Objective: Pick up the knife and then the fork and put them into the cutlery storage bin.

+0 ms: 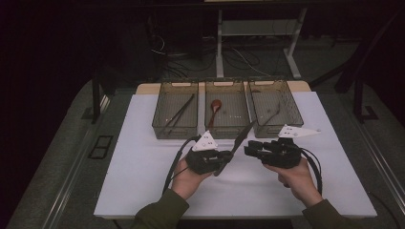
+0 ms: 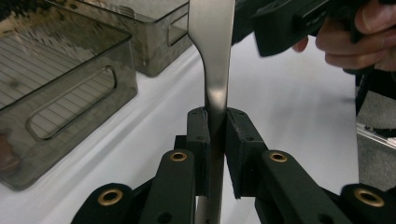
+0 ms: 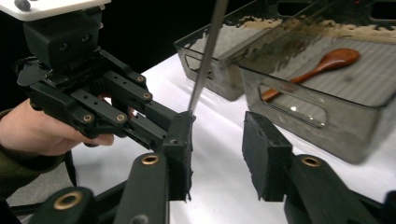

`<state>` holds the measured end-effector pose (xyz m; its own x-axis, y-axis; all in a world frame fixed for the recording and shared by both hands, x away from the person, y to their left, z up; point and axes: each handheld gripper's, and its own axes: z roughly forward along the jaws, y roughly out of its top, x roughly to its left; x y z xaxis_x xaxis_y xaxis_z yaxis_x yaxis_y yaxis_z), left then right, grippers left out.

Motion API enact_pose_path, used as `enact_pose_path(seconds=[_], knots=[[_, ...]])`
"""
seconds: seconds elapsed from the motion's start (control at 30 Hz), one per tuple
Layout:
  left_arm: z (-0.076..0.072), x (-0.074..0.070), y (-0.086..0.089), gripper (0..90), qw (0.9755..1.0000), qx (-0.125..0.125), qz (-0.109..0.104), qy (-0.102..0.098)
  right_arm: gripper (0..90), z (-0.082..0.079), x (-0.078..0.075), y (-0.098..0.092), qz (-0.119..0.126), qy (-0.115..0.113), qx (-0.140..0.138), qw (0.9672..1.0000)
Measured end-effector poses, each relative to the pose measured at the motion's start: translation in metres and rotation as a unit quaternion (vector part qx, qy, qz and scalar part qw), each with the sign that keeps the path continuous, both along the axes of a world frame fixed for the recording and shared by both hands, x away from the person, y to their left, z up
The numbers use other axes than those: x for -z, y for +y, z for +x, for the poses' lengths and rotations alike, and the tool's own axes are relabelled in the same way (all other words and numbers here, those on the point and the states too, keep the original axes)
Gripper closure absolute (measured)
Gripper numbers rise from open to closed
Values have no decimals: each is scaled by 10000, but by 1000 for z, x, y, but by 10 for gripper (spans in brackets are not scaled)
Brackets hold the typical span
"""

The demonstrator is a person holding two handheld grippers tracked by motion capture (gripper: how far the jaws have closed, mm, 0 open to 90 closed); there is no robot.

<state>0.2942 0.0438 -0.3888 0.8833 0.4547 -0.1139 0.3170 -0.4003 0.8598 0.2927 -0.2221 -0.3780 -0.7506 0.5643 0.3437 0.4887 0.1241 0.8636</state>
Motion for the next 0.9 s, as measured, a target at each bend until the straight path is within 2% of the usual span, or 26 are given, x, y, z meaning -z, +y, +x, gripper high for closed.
enact_pose_path(seconds=[0.13, 0.27, 0.43, 0.57, 0.73, 0.9], knots=[[0, -1, 1, 793, 9999, -73, -69, -3, 678, 5, -1, 9, 63, 43, -26, 10000], [1, -1, 1, 793, 9999, -139, -49, -36, 694, 8, -3, 17, 147, 105, -111, 9998], [0, -1, 0, 793, 9997, -201, -117, -82, 734, 10, -3, 28, 128, 124, -161, 9997], [0, -2, 0, 793, 9996, -218, -58, -140, 799, 14, -1, 33, 137, 133, -115, 9998], [1, -1, 1, 791, 9996, -260, -81, -113, 864, 16, -1, 37, 227, 141, -148, 9995], [1, 1, 1, 791, 9994, -287, -180, -65, 869, 14, -2, 40, 99, 51, -124, 9999]])
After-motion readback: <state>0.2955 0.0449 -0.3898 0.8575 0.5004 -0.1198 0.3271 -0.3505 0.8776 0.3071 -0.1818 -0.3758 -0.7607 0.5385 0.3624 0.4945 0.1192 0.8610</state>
